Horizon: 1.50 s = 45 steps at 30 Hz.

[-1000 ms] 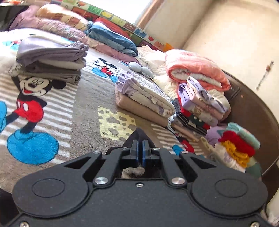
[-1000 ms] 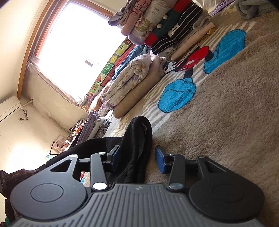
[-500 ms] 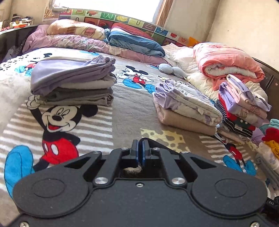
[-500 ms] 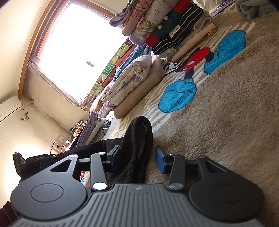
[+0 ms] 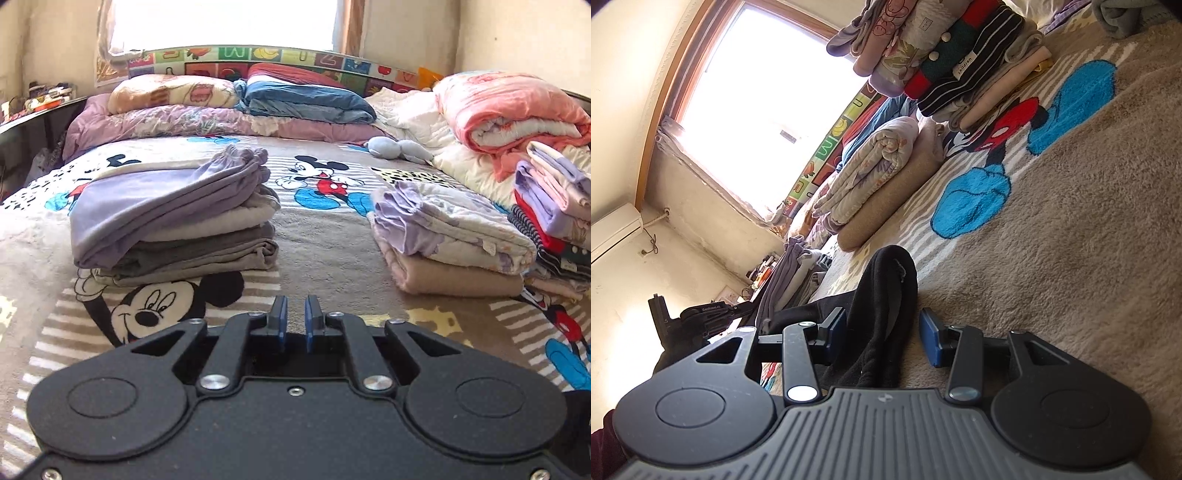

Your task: Fold clothes

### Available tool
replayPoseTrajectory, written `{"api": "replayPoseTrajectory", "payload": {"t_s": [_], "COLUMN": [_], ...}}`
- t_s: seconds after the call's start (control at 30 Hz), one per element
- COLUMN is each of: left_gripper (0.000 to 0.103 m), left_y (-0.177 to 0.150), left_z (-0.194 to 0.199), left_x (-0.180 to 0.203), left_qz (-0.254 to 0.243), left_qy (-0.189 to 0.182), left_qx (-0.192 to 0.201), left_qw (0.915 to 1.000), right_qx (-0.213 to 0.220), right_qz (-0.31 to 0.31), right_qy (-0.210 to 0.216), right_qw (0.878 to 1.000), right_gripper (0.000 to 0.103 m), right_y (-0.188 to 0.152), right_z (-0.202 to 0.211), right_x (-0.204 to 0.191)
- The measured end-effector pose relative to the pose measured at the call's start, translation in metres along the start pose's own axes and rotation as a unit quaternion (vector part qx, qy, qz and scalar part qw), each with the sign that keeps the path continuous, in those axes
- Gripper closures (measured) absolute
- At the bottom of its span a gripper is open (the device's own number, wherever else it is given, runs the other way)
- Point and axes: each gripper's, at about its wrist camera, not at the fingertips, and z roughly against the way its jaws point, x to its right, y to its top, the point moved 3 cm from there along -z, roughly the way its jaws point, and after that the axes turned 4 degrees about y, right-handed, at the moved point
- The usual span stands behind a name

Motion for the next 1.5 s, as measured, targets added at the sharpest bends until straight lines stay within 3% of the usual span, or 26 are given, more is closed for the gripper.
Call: {"api": "replayPoseTrajectory", "payload": {"t_s": [0.13, 0.2, 0.27, 0.33, 0.57, 0.8, 0.87, 0.93, 1.03, 1.1, 1.17, 1.23, 1.27, 1.3, 1.4, 1.47, 1.5], "left_gripper": [0.086, 0.078, 0.062, 0.057, 0.057, 0.057, 0.063, 0.096, 0.098, 0.098, 0.098, 0.098, 0.098, 0.097, 0.086, 0.062, 0.059], "left_y": [-0.013, -0.024, -0.035, -0.049, -0.083, -0.082, -0.082, -0.081, -0.081, -0.078, -0.081, -0.086, -0.091, -0.098, -0.104, -0.101, -0.1], "left_z": [0.006, 0.006, 0.006, 0.002, -0.021, -0.025, -0.026, -0.027, -0.028, -0.005, 0.007, 0.001, -0.01, -0.022, -0.025, -0.018, -0.015], "left_x": [-0.016, -0.024, -0.032, -0.04, -0.052, -0.058, -0.06, -0.062, -0.065, -0.069, -0.077, -0.081, -0.083, -0.085, -0.094, -0.098, -0.1], "left_qz": [0.046, 0.079, 0.112, 0.156, 0.261, 0.274, 0.277, 0.28, 0.285, 0.289, 0.302, 0.29, 0.288, 0.292, 0.32, 0.32, 0.318], "left_qy": [-0.005, -0.012, -0.02, -0.029, -0.042, -0.046, -0.047, -0.048, -0.05, -0.084, -0.09, -0.07, -0.061, -0.055, -0.064, -0.064, -0.063], "left_qx": [-0.009, -0.023, -0.036, -0.052, -0.095, -0.08, -0.076, -0.071, -0.064, -0.017, 0.002, -0.017, -0.048, -0.083, -0.093, -0.084, -0.079], "left_qw": [0.9989, 0.9965, 0.9929, 0.986, 0.9599, 0.9573, 0.9567, 0.956, 0.955, 0.9535, 0.9492, 0.9543, 0.9545, 0.9513, 0.9406, 0.9417, 0.9425], "right_qx": [0.001, 0.001, 0.001, 0.001, 0.002, 0.003, 0.002, 0.001, 0.0, 0.0, 0.0, -0.001, -0.002, -0.003, -0.008, -0.01, -0.014], "right_qz": [-0.001, -0.001, 0.0, 0.0, -0.001, -0.001, -0.001, -0.001, -0.002, -0.002, -0.001, -0.001, -0.002, -0.004, -0.018, -0.014, -0.007], "right_qy": [0.001, 0.001, 0.001, 0.001, 0.003, 0.008, 0.009, 0.009, 0.009, 0.009, 0.009, 0.007, 0.006, 0.004, -0.005, -0.016, -0.019], "right_qw": [1.0, 1.0, 1.0, 1.0, 1.0, 1.0, 1.0, 1.0, 1.0, 1.0, 1.0, 1.0, 1.0, 1.0, 1.0, 1.0, 1.0], "right_gripper": [0.059, 0.059, 0.059, 0.059, 0.059, 0.059, 0.059, 0.06, 0.06, 0.06, 0.06, 0.06, 0.06, 0.06, 0.056, 0.042, 0.03], "right_y": [0.0, 0.0, 0.0, 0.0, 0.0, -0.001, -0.001, -0.001, -0.002, -0.002, -0.002, -0.002, -0.002, -0.001, 0.003, 0.009, 0.013], "right_z": [0.001, 0.001, 0.001, 0.001, 0.001, 0.002, 0.001, 0.001, 0.001, 0.001, 0.001, 0.001, 0.002, 0.002, 0.004, 0.003, 0.0], "right_x": [0.0, 0.0, 0.0, 0.0, 0.0, 0.001, 0.001, 0.001, 0.001, 0.001, 0.001, 0.0, 0.0, -0.001, -0.004, -0.011, -0.016]}}
